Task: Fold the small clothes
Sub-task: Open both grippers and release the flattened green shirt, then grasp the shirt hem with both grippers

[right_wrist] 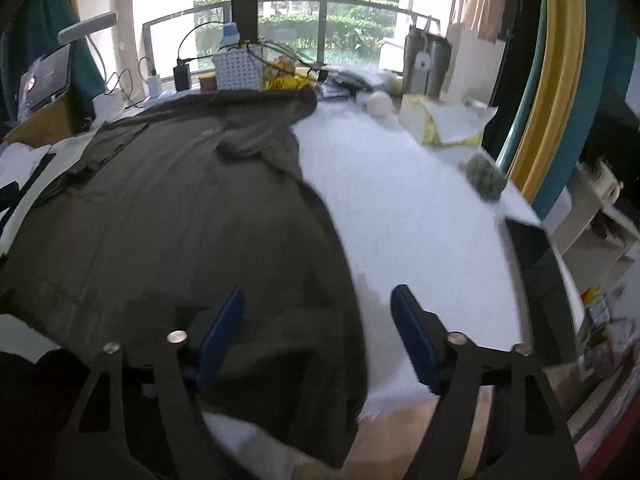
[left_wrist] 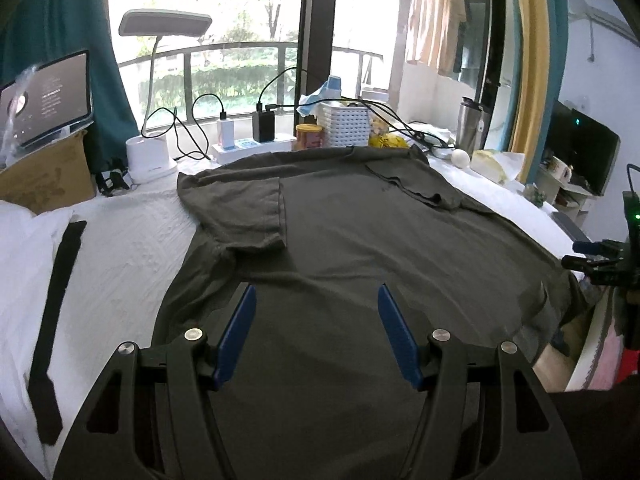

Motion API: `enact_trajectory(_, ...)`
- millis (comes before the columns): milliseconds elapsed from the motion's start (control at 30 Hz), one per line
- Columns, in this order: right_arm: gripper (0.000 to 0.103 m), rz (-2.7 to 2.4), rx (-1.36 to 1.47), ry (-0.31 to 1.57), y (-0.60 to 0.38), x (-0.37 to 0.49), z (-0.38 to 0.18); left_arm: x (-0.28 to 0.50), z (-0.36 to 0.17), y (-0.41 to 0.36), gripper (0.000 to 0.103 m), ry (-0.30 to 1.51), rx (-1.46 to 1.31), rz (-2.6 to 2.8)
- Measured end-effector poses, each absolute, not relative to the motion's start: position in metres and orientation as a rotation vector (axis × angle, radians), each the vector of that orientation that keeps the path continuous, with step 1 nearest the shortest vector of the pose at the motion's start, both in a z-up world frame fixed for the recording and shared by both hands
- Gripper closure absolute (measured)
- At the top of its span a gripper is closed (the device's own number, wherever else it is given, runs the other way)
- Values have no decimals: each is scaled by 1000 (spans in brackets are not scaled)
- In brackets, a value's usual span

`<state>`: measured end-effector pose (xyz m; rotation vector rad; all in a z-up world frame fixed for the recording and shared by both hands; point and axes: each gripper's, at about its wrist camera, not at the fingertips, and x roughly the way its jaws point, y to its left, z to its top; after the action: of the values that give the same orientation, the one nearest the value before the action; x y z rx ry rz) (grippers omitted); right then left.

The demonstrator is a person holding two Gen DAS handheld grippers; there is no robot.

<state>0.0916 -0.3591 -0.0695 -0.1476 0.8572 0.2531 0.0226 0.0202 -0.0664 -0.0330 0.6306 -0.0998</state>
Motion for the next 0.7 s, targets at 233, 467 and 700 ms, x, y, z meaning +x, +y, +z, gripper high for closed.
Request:
enact_trajectory(233, 49, 255, -76, 885, -371, 85, -86, -10, -70, 37, 36, 615, 38, -54)
enact_trajectory(467, 54, 260, -100, 891, -365, 84, -92, -50, -77, 68, 36, 618, 52, 63)
enact_trajectory(700, 59, 257, -157, 894, -356, 85, -93, -62, -98, 72, 36, 711, 82, 71)
